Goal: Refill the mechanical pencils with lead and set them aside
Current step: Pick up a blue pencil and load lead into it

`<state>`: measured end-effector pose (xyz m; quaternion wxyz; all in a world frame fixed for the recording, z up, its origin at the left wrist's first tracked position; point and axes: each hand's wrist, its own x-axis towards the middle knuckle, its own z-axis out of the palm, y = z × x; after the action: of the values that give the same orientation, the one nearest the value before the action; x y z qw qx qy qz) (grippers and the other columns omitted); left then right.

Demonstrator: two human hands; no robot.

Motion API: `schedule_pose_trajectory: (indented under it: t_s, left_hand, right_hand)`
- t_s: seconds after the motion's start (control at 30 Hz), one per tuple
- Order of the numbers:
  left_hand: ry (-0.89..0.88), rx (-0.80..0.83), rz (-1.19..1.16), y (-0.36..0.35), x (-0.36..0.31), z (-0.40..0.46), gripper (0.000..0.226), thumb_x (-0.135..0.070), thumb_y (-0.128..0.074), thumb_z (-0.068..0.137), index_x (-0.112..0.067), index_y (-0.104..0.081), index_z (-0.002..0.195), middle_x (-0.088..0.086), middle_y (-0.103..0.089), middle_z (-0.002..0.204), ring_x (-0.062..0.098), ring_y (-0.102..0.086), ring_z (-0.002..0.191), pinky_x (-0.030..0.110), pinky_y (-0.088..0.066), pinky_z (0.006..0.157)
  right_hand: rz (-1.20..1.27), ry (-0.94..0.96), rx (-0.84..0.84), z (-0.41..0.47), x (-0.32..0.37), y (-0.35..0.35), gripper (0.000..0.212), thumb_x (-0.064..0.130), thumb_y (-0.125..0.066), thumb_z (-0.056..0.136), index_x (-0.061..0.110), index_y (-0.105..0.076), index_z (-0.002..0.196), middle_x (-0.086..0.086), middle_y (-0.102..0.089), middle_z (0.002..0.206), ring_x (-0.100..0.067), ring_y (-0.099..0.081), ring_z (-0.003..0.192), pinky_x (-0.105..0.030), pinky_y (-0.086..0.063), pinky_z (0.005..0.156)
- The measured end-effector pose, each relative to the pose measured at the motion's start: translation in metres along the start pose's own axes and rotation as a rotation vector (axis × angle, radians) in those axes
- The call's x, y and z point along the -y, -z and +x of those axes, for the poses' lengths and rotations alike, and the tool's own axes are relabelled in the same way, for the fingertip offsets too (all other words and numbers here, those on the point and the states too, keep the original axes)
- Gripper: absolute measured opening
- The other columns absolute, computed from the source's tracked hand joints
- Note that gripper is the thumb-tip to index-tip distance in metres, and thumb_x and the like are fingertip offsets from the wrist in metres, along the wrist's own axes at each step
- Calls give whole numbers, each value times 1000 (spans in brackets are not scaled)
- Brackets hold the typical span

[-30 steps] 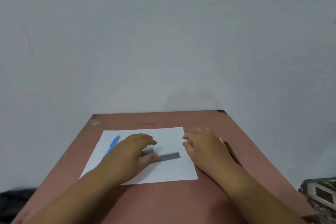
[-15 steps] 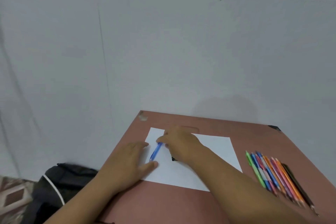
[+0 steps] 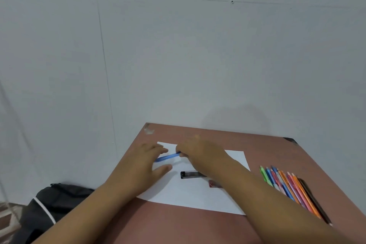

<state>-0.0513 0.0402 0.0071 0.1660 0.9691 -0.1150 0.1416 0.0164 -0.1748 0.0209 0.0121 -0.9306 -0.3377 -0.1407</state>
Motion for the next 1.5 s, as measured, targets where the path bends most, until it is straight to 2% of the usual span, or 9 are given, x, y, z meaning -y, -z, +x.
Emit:
schedule_pose_trajectory:
  t_s: [0.23,0.3,0.4,0.63,0.83,1.03,1.2,1.37,1.5]
  left_hand:
    - [-34,83,1,-6,-35,60,20,-34,-48,103,-23,-60,92,-6,-60,80,18,-57,74,35,-47,70]
    - [-36,89,-68,-7,-39,70,22,-31,-45,104,-22,-57,88,-3,-61,80,20,-59,75,36,-47,69]
    - [-68,60,-54,-5,-46,76,24,-31,-44,106,-23,-55,86,-4,-62,81,12,-55,70,22,-36,57]
    - [-62,51,-269,-29,-47,82,34,-53,-39,103,-33,-45,77,-11,-46,66,8,-44,62,28,-40,61]
    - [-58,-40,-157,-47,-40,82,28,-54,-32,104,-35,-46,87,-9,-50,72,10,-48,68,36,-45,66]
    - [-9,51,-350,-43,-46,68,35,-56,-60,92,-33,-43,70,-16,-47,62,5,-44,59,28,-36,59]
    - [-5,355,-292,-20,-57,59,46,-63,-78,69,-27,-53,85,-15,-58,82,3,-50,70,26,-46,67]
    - [-69,361,-172,-11,-47,46,29,-43,-74,82,-31,-48,85,-25,-57,88,-1,-51,77,19,-44,67]
    - [-30,449,-196,6,-21,38,21,-29,-72,83,-35,-52,87,-23,-64,100,2,-58,92,28,-50,86]
  right_hand:
    - [485,-302,-179,-12,-17,24,13,25,-61,100,26,-72,107,13,-63,96,-6,-58,87,-21,-47,77]
    - [791,-485,-321,-14,-22,28,7,23,-71,94,24,-74,100,13,-69,94,-4,-65,85,-15,-51,76]
    - [1248,-637,-366,-14,-26,30,9,12,-76,90,16,-75,99,-4,-76,94,-14,-76,81,-31,-61,85]
    - [1804,-670,-469,-20,-29,13,13,2,-68,95,-4,-67,106,-22,-76,99,-35,-76,90,-35,-59,89]
    - [1592,-759,-504,-24,-34,-4,7,8,-71,94,4,-76,95,-14,-78,92,-20,-76,83,-29,-60,81]
    - [1551,-863,-638,-31,-57,-5,11,8,-68,95,11,-78,91,-5,-69,73,-17,-62,70,-31,-59,78]
    - [1280,-946,-432,-40,-63,-23,15,19,-69,95,27,-79,88,4,-75,74,-11,-66,70,-37,-61,85]
    - [1119,-827,-312,-39,-59,-21,14,16,-67,96,25,-77,95,6,-71,75,-9,-60,66,-20,-50,65]
    - [1030,-796,-269,-36,-56,-25,12,15,-71,89,27,-74,87,11,-70,77,-9,-63,72,-23,-50,68]
